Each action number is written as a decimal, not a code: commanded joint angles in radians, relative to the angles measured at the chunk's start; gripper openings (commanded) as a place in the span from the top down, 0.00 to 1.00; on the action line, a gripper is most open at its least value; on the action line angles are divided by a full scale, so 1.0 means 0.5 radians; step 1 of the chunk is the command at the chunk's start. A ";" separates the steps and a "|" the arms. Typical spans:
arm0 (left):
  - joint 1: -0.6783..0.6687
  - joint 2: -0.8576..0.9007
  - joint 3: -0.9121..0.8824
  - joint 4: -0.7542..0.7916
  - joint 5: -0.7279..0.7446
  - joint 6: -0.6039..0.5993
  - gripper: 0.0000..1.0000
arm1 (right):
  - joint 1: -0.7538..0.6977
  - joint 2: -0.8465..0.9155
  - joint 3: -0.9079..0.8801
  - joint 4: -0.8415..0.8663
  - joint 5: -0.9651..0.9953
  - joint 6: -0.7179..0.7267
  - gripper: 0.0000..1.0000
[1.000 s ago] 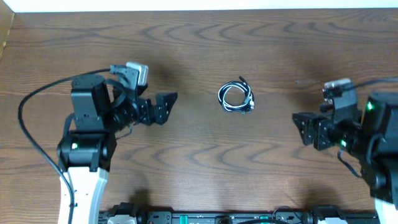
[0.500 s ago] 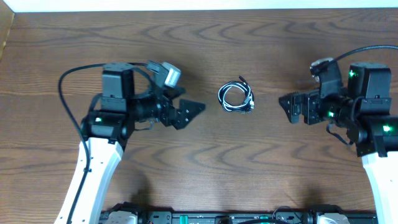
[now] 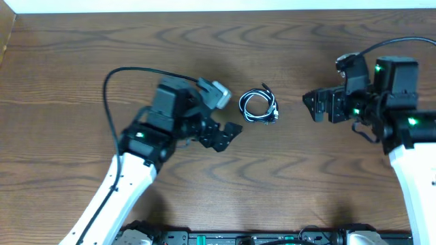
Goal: Untangle cables
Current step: 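Lower the left gripper onto the cable bundle and close on it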
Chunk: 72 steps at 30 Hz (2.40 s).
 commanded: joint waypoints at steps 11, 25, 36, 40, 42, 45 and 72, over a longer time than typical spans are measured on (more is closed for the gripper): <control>-0.272 0.307 0.030 0.217 -0.566 -0.434 0.02 | -0.008 0.453 0.033 0.000 0.423 0.409 0.09; -0.421 0.392 0.030 0.249 -0.732 -0.741 0.02 | -0.008 0.545 0.032 0.002 0.574 0.501 0.10; -0.416 0.410 0.030 0.374 -0.730 -0.778 0.02 | -0.003 0.545 0.032 0.011 0.558 0.506 0.09; -0.409 0.436 0.030 0.470 -0.731 -0.777 0.02 | 0.021 0.545 0.032 0.079 0.405 0.330 0.07; -0.406 0.459 0.030 0.519 -0.731 -0.777 0.02 | 0.037 0.545 0.032 0.112 0.385 0.301 0.06; -0.404 0.512 0.030 0.594 -0.730 -0.777 0.02 | 0.047 0.545 0.032 0.133 0.391 0.301 0.06; -0.403 1.033 0.030 1.051 -0.655 -0.669 0.02 | 0.047 0.546 -0.111 0.221 -0.007 -0.050 0.06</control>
